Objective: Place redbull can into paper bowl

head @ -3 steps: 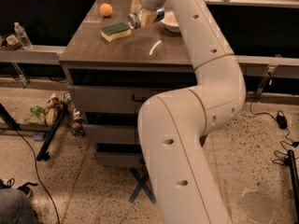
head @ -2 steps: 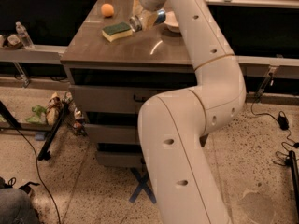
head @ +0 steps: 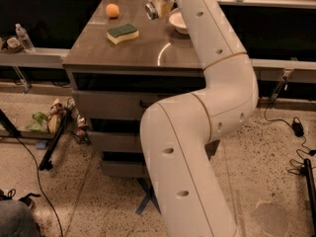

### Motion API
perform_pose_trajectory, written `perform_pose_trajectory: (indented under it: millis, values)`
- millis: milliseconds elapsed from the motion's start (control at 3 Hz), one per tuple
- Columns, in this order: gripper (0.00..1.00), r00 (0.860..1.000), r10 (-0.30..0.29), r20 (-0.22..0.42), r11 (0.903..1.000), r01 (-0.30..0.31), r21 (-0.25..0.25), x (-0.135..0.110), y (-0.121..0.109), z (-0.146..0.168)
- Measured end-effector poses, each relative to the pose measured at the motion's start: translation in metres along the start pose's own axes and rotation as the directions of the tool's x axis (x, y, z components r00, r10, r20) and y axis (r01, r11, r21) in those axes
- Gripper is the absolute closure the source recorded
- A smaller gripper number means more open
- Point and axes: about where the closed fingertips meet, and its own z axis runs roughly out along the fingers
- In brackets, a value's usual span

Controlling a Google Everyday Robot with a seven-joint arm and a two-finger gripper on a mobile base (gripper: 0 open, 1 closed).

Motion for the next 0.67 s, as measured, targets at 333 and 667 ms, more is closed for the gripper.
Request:
perform_pose_trajectory:
  millis: [333, 667]
  values:
    - [1.00, 0.999, 0.000, -0.049, 0.9959, 0.005, 0.090, 0.029, -0.010, -0.010]
    - [1.00, 0.999, 0.028, -0.015, 0.9736, -0.024, 0.227, 0.058, -0.014, -0.017]
